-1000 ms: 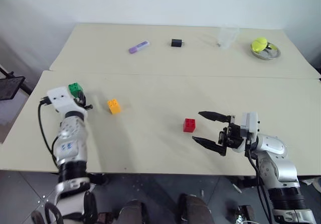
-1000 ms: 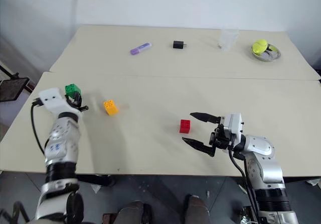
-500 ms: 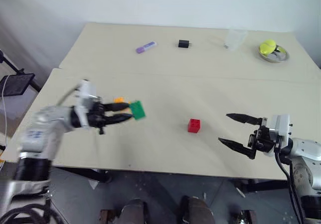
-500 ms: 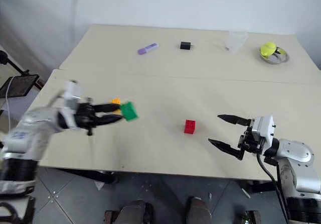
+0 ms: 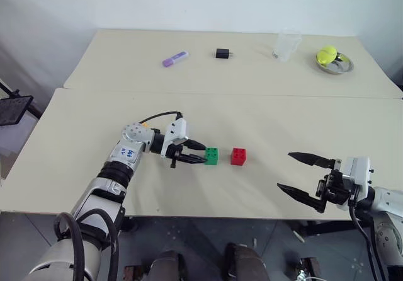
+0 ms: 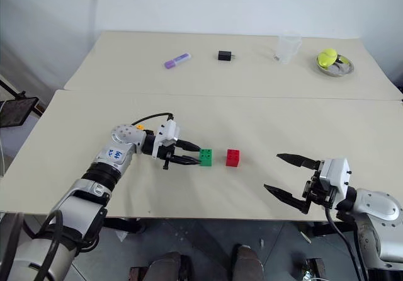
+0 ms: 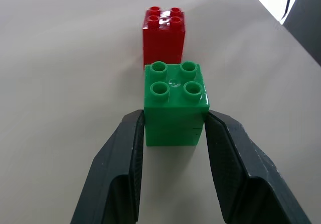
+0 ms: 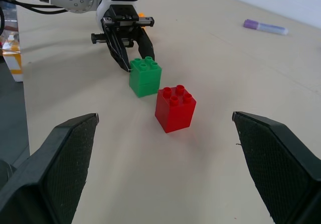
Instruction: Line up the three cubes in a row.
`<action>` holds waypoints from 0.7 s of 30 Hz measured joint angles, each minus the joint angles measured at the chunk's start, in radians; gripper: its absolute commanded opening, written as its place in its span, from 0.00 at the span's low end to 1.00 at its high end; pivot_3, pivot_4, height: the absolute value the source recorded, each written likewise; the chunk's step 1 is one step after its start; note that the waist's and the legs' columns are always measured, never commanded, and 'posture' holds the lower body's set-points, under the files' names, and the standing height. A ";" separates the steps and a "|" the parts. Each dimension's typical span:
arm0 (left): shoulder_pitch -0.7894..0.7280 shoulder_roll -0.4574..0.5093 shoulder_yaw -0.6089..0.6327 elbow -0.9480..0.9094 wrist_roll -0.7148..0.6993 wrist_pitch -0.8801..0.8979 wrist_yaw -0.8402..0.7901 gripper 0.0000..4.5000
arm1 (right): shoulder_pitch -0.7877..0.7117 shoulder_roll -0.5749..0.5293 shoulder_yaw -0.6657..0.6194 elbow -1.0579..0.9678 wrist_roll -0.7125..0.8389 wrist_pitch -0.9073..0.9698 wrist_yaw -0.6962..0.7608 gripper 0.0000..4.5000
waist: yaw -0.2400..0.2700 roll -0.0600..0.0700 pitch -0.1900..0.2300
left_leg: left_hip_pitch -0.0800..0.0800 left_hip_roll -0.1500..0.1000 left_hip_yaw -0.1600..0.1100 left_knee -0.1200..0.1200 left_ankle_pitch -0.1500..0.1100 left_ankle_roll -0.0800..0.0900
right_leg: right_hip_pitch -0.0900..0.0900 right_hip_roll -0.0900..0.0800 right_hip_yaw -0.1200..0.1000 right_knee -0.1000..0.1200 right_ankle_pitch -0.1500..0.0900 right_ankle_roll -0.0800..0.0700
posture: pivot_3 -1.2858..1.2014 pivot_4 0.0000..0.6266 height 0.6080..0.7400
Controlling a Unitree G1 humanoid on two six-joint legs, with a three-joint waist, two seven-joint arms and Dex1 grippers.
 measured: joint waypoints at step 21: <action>0.725 0.199 0.572 -0.828 -0.270 0.279 0.274 0.99 | -0.176 0.107 0.165 0.037 0.018 0.000 0.046 1.00 | -0.006 0.000 0.001 | 0.002 0.002 -0.010 0.000 0.000 0.000 | 0.000 -0.001 0.001 0.004 0.000 0.000 | 0.52 0.24 1.00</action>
